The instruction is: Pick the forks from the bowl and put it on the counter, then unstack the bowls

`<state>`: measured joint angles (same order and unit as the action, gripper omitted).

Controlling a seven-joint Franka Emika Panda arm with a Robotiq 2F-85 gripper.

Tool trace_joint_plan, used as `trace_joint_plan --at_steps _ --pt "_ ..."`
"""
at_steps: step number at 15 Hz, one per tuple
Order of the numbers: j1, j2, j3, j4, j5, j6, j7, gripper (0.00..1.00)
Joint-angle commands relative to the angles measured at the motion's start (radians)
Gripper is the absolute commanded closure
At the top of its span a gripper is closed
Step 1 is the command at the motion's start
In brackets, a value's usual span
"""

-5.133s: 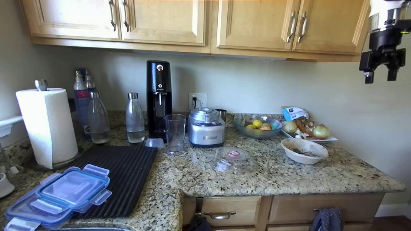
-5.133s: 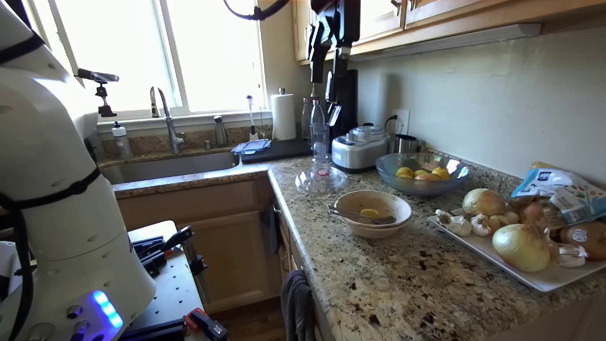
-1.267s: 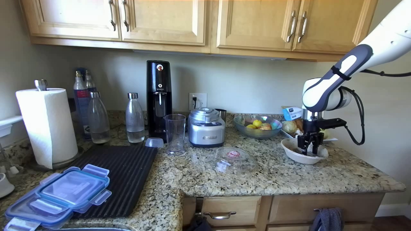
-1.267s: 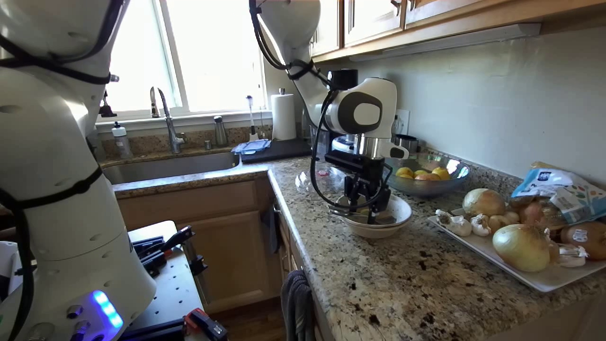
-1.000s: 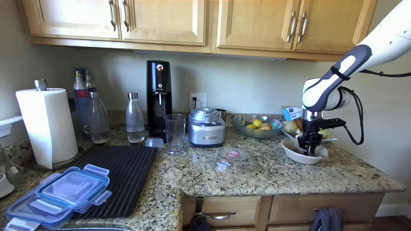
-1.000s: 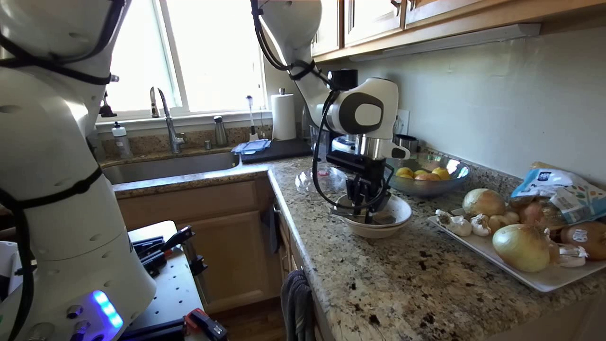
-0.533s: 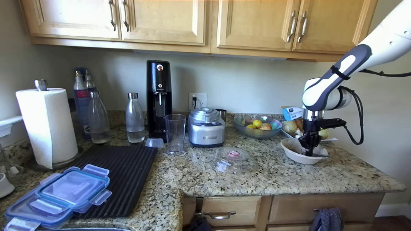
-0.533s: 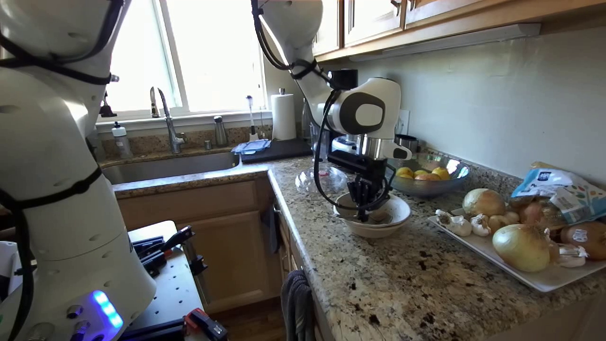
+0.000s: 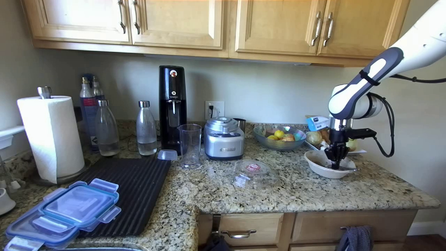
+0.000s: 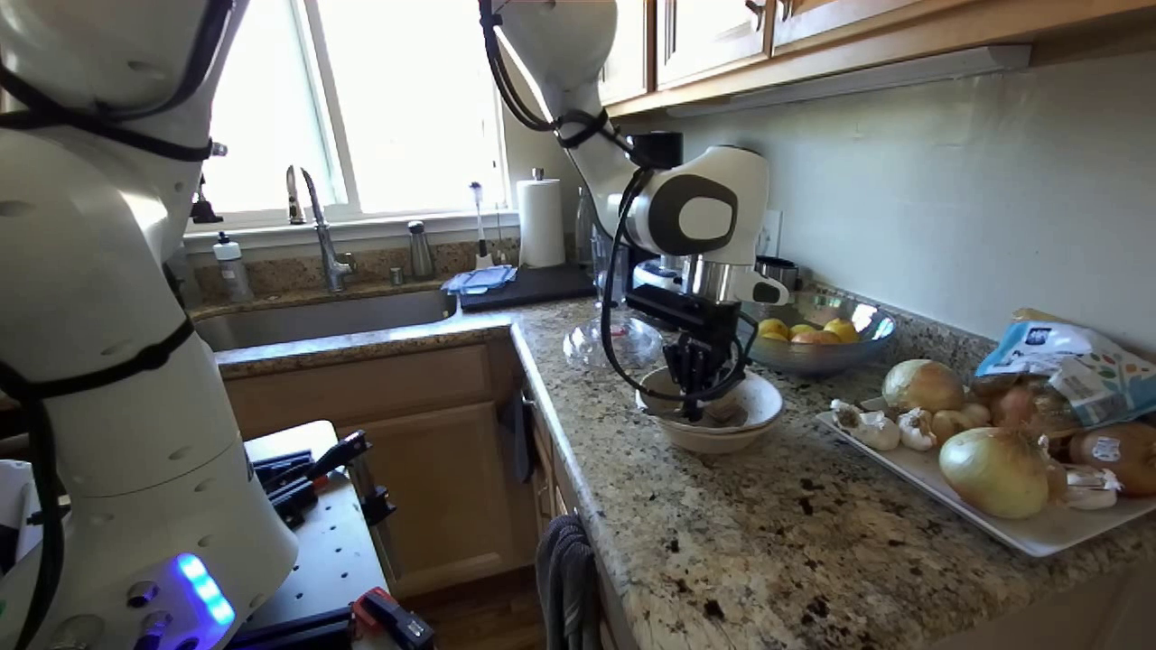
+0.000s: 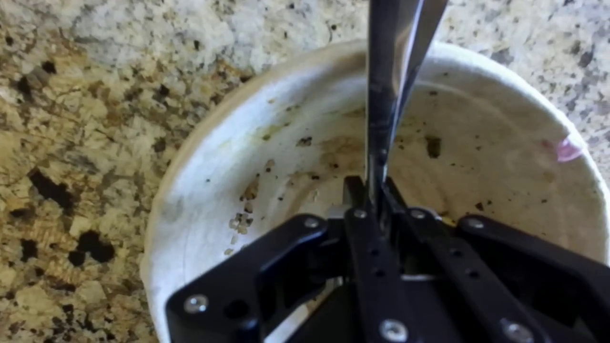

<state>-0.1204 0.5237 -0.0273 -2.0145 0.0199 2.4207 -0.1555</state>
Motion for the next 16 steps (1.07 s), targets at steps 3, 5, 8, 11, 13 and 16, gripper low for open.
trace_joint_plan --at_steps 3,5,8,11,13,16 --pt "0.002 -0.122 0.006 -0.062 0.008 -0.048 -0.002 0.93" --pt "0.009 -0.149 0.005 -0.059 0.004 -0.085 0.003 0.93" --pt "0.017 -0.185 0.012 -0.052 0.008 -0.152 0.003 0.93" --pt "0.033 -0.206 0.038 -0.048 0.042 -0.171 0.011 0.93" --pt "0.05 -0.215 0.057 -0.053 0.073 -0.151 0.029 0.93" --pt "0.084 -0.213 0.092 -0.058 0.132 -0.11 0.059 0.93"
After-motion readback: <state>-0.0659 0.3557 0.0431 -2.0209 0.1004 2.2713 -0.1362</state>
